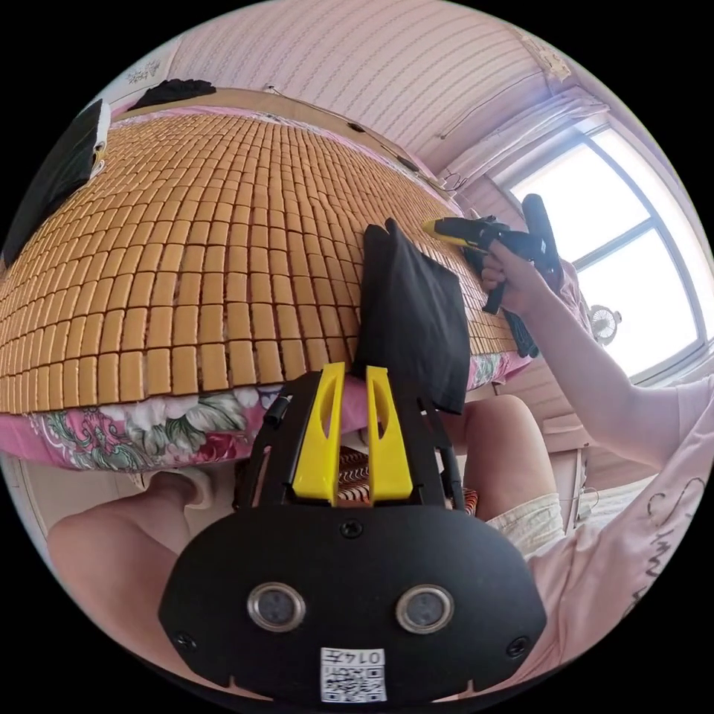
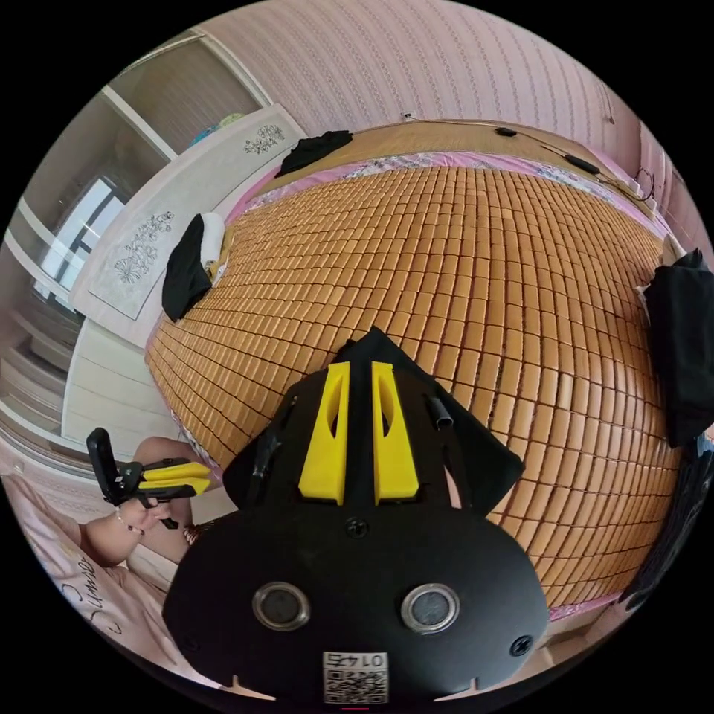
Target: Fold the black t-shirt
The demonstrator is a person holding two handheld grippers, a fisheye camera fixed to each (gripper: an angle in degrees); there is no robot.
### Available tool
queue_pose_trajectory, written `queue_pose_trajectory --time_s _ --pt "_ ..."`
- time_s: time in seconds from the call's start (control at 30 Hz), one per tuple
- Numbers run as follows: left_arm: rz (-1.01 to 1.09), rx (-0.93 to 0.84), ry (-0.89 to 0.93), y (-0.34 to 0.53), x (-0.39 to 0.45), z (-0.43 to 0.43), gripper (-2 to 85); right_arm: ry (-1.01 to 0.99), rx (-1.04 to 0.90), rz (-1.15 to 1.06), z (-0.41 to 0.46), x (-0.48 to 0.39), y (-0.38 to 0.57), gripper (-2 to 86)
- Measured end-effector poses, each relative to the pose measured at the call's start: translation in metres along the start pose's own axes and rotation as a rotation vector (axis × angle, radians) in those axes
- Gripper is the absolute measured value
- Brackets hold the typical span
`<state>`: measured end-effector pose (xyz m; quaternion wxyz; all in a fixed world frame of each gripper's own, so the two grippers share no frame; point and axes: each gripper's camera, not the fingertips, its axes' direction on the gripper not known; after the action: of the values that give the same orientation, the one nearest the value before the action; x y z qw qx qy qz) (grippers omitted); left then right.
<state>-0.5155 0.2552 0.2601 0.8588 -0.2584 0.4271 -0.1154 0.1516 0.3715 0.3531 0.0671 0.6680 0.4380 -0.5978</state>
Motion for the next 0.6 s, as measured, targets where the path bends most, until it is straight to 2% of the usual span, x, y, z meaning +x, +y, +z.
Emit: queue_pose_trajectory --time_s 0.2,0.27,0.33,0.47,0.6 --pt "0.075 0.069 -0.09 -0.022 0.022 0.006 8.6 0.14 -0.056 -0.087 0.032 -0.017 -0.046 6.4" --pt "0.08 0.022 -0.041 -0.033 0.026 0.028 8.1 0.145 -0.182 -0.113 0.057 -0.017 -0.065 1.1" --pt "0.074 -0.051 -0.058 -0.041 0.028 0.046 6.7 0.131 -0.249 -0.128 0.063 -0.019 -0.076 -0.2" --pt "0.141 -0.047 -0.041 -0.045 0.041 0.041 1.5 0.048 -0.076 -0.252 0.019 -0.034 -0.084 -0.8" --pt "0.209 -0.047 0.016 -0.039 0.057 0.021 0.3 0.02 0.014 -0.372 -0.013 -0.044 -0.092 -0.5"
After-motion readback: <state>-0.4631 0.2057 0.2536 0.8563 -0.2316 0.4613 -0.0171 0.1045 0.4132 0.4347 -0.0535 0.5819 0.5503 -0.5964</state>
